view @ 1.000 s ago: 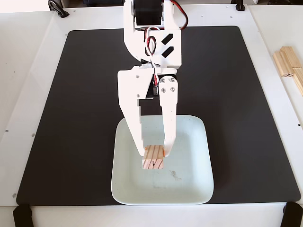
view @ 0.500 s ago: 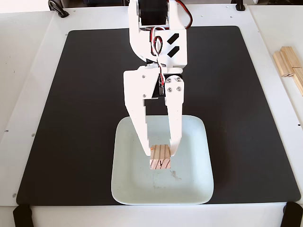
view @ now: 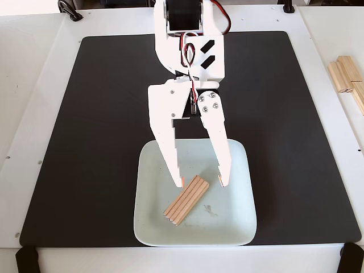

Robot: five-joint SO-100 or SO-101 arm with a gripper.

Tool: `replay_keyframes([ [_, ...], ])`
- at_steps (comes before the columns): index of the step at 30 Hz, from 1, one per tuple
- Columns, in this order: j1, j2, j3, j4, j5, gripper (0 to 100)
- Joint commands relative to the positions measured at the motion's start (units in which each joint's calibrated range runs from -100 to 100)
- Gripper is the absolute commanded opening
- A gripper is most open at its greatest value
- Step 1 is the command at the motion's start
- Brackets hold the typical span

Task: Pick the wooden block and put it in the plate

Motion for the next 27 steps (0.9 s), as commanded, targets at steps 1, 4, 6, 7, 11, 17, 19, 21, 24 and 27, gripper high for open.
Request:
replay_keyframes([
  [1, -0.2, -1.1, -1.8, -0.3, -0.2, 23],
  [4, -0.2, -1.2, -1.7, -0.1, -0.2, 22],
  [6, -0.2, -1.2, -1.7, -0.1, -0.2, 21],
  [7, -0.2, -1.2, -1.7, -0.1, -0.2, 19],
  [11, -0.3, -1.4, -1.6, 0.0, -0.4, 0],
  [17, -0.3, -1.7, -0.7, -0.3, -0.7, 1],
  [19, -0.3, -2.1, 0.6, -0.6, -0.7, 1],
  [21, -0.3, -4.1, 2.5, -0.6, -0.7, 1],
  [24, -0.4, -8.3, 8.8, -0.7, -0.7, 1],
  [27, -1.4, -15.4, 17.7, -0.7, -0.7, 1],
])
